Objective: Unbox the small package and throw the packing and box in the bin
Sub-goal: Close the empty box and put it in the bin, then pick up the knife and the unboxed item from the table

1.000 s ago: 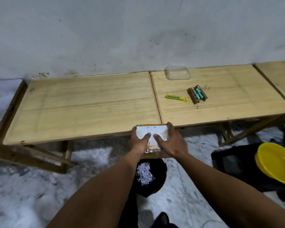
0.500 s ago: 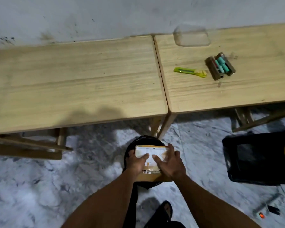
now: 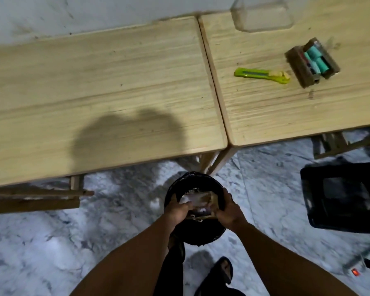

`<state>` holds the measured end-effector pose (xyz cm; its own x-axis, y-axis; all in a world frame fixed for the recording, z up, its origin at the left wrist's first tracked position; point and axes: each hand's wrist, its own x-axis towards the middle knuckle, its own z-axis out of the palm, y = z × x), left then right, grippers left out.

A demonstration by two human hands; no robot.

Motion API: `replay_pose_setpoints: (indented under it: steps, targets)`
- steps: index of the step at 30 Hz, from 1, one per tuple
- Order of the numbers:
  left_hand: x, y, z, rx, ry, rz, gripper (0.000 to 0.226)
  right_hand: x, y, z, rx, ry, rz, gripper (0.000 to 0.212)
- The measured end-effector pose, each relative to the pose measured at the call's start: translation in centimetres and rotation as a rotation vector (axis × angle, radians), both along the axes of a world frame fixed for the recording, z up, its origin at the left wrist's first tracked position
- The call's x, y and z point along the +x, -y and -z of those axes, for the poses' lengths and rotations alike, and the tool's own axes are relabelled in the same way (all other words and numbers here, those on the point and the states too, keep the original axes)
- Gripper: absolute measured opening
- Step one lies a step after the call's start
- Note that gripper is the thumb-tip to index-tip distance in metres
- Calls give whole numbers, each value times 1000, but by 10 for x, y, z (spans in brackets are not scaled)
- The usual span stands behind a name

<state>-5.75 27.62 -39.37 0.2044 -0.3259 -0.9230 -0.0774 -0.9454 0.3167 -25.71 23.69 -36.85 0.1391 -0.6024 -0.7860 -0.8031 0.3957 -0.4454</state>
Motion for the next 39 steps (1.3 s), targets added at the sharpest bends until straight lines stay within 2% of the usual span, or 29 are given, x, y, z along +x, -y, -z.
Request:
replay_pose_setpoints:
  steps: [3, 6, 9, 13, 16, 18, 20, 23, 25, 27, 30, 35, 39]
  targets:
    - [-1, 8, -58, 6, -9, 85, 72, -4, 1, -23, -11, 5, -16, 81]
    - [-4, 11, -91, 9, 17, 190, 67, -4, 3, -51, -70, 42, -49, 71]
    - [-12, 17, -125, 25, 20, 290, 66, 0, 8, -91, -214, 74, -69, 49]
    - [-25, 32, -181, -4, 15, 436, 46, 2, 26, -150, -442, 28, -111, 30]
    - [-28, 61, -234, -68, 10, 570, 48, 1, 51, -195, -603, -7, -178, 35]
    - [-26, 91, -273, -23, -92, 621, 58, 0, 74, -222, -708, -27, -182, 45]
    - [-24, 124, -306, -34, -177, 663, 59, -2, 103, -249, -804, -43, -165, 38]
    - [-17, 177, -346, -201, -117, 587, 48, -8, 153, -282, -859, -115, -68, 21]
    - [-12, 208, -355, -385, -26, 547, 45, -14, 185, -294, -856, -169, 19, 23]
    - [-4, 237, -355, -507, 111, 532, 46, -24, 217, -297, -854, -199, 82, 35]
    - [4, 272, -348, -567, 265, 569, 52, -43, 258, -293, -837, -246, 62, 56]
    - [13, 317, -304, -615, 459, 568, 57, -60, 320, -273, -638, -385, 69, 69]
    - [14, 339, -257, -650, 723, 675, 62, -65, 354, -248, -516, -464, 31, 88]
